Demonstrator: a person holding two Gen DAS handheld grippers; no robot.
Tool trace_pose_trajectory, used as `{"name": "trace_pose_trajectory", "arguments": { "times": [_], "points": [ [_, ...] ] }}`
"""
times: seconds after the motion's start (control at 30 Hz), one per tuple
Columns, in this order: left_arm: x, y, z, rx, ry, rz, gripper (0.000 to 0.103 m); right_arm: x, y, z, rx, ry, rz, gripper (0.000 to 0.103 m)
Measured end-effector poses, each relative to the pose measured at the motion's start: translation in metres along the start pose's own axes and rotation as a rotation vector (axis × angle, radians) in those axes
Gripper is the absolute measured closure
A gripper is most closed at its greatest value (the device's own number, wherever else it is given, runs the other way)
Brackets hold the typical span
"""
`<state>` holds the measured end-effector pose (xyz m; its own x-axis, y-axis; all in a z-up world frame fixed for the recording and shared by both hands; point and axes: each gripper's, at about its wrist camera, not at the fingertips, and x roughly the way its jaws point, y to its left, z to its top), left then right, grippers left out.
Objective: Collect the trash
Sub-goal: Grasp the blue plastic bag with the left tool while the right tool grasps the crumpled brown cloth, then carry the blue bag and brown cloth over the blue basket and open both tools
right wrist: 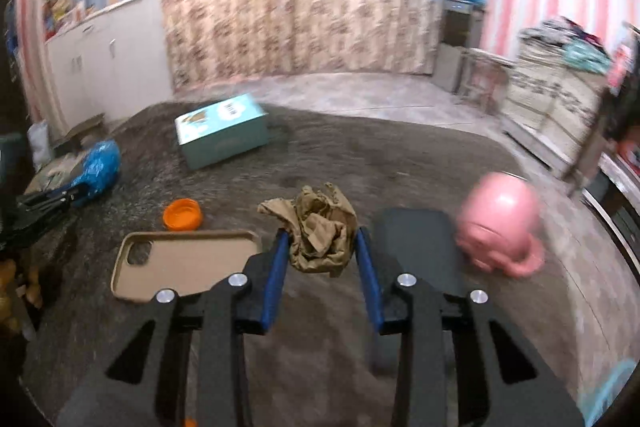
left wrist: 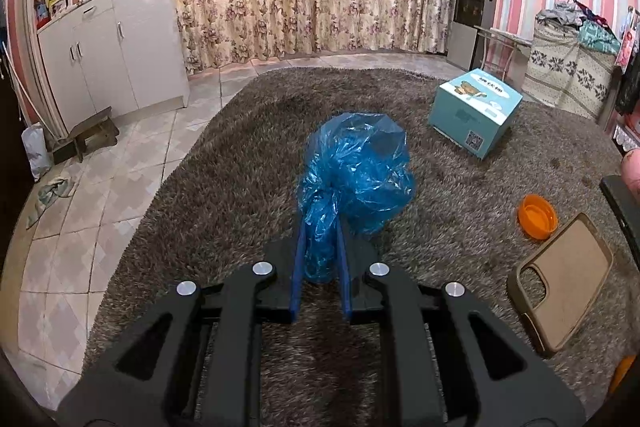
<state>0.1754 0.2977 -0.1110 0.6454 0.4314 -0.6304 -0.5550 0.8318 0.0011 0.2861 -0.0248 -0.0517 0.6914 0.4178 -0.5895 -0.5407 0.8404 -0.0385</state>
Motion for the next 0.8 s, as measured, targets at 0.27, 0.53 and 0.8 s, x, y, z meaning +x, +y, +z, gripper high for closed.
{"name": "trace_pose_trajectory", "arguments": {
  "times": [0.27,0.53,0.8],
  "points": [
    [-0.014,-0.025,0.004,0.097,-0.040,0.051,0.090,-0.105,-0.097,-0.042,0.160,-0.053,-0.276,0.068],
    [-0.060,-0.085,0.008,0.160,-0.070,-0.116,0.093,-0.173,-0.168,-0.107,0.347,-0.094,-0.467,0.068],
    [-0.129,-0.170,0.013,0.247,-0.148,-0.329,0.093,-0.196,-0.200,-0.140,0.387,-0.114,-0.595,0.068]
  ]
}}
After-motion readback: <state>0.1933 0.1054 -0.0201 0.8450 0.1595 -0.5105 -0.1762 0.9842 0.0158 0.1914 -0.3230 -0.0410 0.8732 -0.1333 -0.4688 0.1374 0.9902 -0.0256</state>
